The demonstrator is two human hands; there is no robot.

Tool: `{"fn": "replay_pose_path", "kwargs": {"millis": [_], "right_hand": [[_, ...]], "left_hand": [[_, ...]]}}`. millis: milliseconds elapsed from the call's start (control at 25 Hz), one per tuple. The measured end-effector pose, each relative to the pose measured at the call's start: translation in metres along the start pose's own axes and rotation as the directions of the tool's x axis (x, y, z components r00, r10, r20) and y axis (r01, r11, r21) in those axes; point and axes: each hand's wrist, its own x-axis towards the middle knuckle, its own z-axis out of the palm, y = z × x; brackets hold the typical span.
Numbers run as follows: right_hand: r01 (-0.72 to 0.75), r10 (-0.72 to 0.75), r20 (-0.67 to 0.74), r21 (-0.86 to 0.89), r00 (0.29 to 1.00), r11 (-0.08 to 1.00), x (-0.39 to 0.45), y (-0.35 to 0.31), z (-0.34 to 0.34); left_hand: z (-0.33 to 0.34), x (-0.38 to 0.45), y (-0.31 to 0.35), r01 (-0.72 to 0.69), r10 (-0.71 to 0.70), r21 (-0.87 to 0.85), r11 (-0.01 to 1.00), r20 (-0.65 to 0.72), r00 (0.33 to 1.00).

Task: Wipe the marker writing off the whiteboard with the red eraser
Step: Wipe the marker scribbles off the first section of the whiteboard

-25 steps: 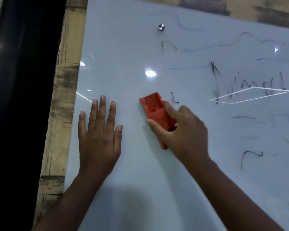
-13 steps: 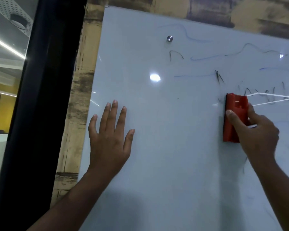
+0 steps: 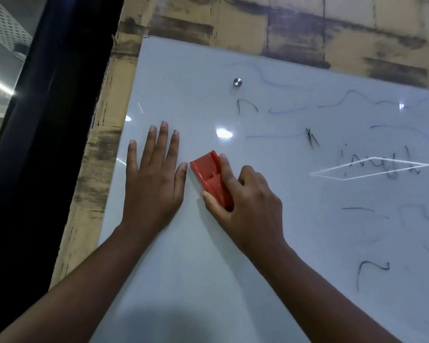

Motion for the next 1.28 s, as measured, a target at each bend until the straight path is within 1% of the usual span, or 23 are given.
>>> {"fn": "replay_pose_path", "kwargs": {"millis": [80,120,200,320,400,520,560,640,760,880,1000,1040,1160,1200,1280], "right_hand": [[-0.007,0.007,-0.016,-0.019,1.0,1.0,0.017,0.007,0.001],[-0.036,0.035,-0.03,-0.021,0.999,0.999,0.027,0.015,-0.001],[-0.144,0.145,-0.063,0.007,0.987,0.989,0.042,0.039,-0.009],[-0.294,0.294,-0.048,0.005,0.955,0.956,0.041,0.09,-0.027],[-0.396,0.395,-0.074,-0.008,0.916,0.918,0.028,0.123,-0.042],[-0.546,0.543,-0.108,0.011,0.833,0.838,0.016,0.159,-0.06],[-0.575,0.574,-0.112,0.033,0.811,0.818,0.018,0.165,-0.063],[-0.591,0.597,-0.124,0.085,0.793,0.802,0.027,0.17,-0.065],[-0.567,0.579,-0.135,0.122,0.804,0.815,0.052,0.164,-0.055],[-0.497,0.511,-0.175,0.12,0.841,0.859,0.075,0.141,-0.035],[-0.426,0.441,-0.147,0.128,0.885,0.896,0.094,0.094,-0.014],[-0.383,0.396,-0.131,0.117,0.909,0.916,0.098,0.073,-0.006],[-0.17,0.176,-0.098,0.069,0.979,0.983,0.1,0.017,0.015],[-0.121,0.127,-0.088,0.07,0.988,0.99,0.101,0.005,0.019],[-0.081,0.087,-0.095,0.062,0.992,0.995,0.106,0.004,0.019]], "left_hand": [[0.0,-0.002,-0.001,-0.008,0.008,-0.007,1.0,-0.011,1.0],[0.0,-0.002,-0.001,-0.009,0.009,-0.013,1.0,-0.015,1.0],[-0.001,-0.002,-0.001,-0.01,0.009,-0.018,1.0,-0.021,1.0],[0.0,-0.003,-0.001,-0.007,0.007,-0.03,1.0,-0.025,1.0],[0.0,-0.002,-0.001,-0.014,0.013,-0.028,1.0,-0.027,1.0],[-0.001,-0.004,0.003,0.008,-0.01,-0.041,0.999,-0.039,0.999],[-0.003,-0.002,0.006,0.021,-0.024,-0.044,0.999,-0.056,0.998],[-0.009,0.011,0.01,0.024,-0.029,-0.048,0.999,-0.098,0.995],[-0.01,0.053,0.002,-0.009,0.005,-0.034,0.999,-0.136,0.991],[0.004,0.081,-0.012,0.0,-0.005,-0.056,0.998,-0.092,0.996],[0.013,0.086,-0.015,0.015,-0.018,-0.05,0.999,-0.062,0.998],[0.014,0.085,-0.016,0.011,-0.013,-0.045,0.999,-0.065,0.998],[0.015,0.083,-0.018,-0.001,0.0,-0.016,1.0,-0.062,0.998],[0.014,0.083,-0.019,-0.005,0.005,-0.006,1.0,-0.055,0.998],[0.014,0.083,-0.022,-0.015,0.015,-0.003,1.0,-0.05,0.999]]}}
